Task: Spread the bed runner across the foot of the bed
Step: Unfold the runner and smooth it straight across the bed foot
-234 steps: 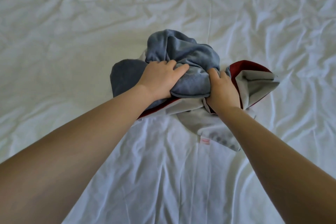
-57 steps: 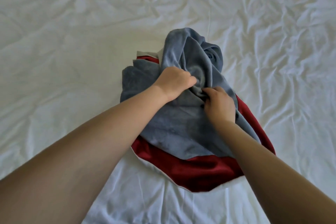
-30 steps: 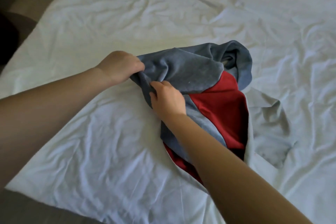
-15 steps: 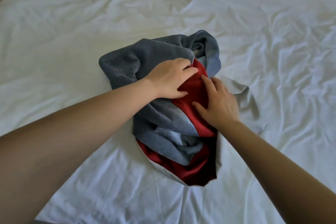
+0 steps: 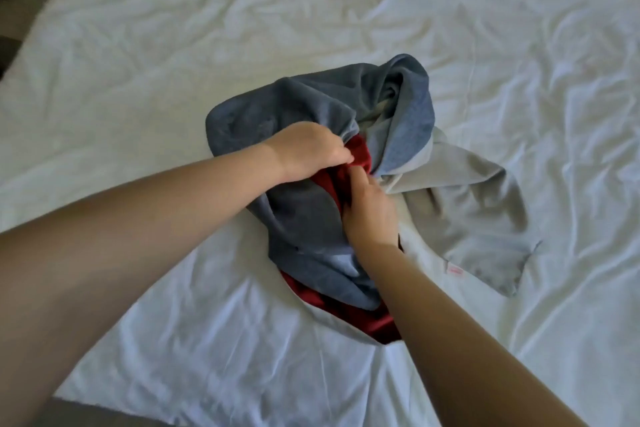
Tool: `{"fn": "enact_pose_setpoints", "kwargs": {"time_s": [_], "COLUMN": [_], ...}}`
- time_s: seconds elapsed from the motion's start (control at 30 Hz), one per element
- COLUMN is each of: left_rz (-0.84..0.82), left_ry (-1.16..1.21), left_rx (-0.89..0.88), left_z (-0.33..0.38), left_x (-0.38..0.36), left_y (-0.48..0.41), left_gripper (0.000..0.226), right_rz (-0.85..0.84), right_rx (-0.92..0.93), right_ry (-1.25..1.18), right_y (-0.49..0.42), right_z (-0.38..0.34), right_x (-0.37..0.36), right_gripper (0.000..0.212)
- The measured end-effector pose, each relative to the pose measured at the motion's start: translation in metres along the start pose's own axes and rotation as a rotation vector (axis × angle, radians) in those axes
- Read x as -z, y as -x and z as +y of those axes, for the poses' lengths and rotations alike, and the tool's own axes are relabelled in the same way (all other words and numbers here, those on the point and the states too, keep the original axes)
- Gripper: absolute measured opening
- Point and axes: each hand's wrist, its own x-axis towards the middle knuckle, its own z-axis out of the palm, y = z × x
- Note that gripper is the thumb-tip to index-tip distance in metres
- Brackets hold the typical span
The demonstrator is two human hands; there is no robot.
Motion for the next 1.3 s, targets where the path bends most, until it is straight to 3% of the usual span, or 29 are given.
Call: {"fn": "enact_pose_setpoints", "kwargs": {"time_s": [0.23,0.43,0.53,0.67,0.77,0.83,1.03,1.3], "left_rz": [-0.243,-0.391,-0.432,-0.516,-0.437,-0.276,0.213,0.282], "left_ry": [-0.212,-0.246,-0.277,-0.345,-0.199,-0.096,0.056,0.059], "left_rx": [0.068,0.112,0.162,0.195,0.264,0.27,0.078,0.046], "left_z": [-0.061,-0.107,-0.128,-0.137,-0.128,-0.116,-0.04,0.063], "left_x": [0.01,0.015,0.018,0.012,0.002,-0.002,-0.01,-0.009], "left_y": [0.089,0.152,0.173,0.17,0.154,0.143,0.076,-0.039], "left_gripper": [0.028,0.021,0.018,0.011,0.012,0.02,0.04,0.02], "right_rz": [-0.095,-0.32,-0.382,-0.509,-0.451,-0.361,-0.275,-0.151], "right_rx": [0.101,0.061,0.071,0.147,0.243,0.287,0.173,0.01], "right_ry": [-0.085,-0.36,-0.499,-0.43,-0.376,-0.331,-0.007,0.293], "right_y": [-0.007,0.0,0.001,-0.009,-0.014,-0.012,-0.009,-0.004], "right_z": [-0.097,-0.184,-0.206,-0.196,-0.164,-0.129,0.016,0.145], "right_x": [-0.034,-0.07,-0.082,-0.087,-0.07,-0.05,0.014,0.067], "right_gripper": [0.034,0.039,0.053,0.073,0.072,0.065,0.034,0.026]}}
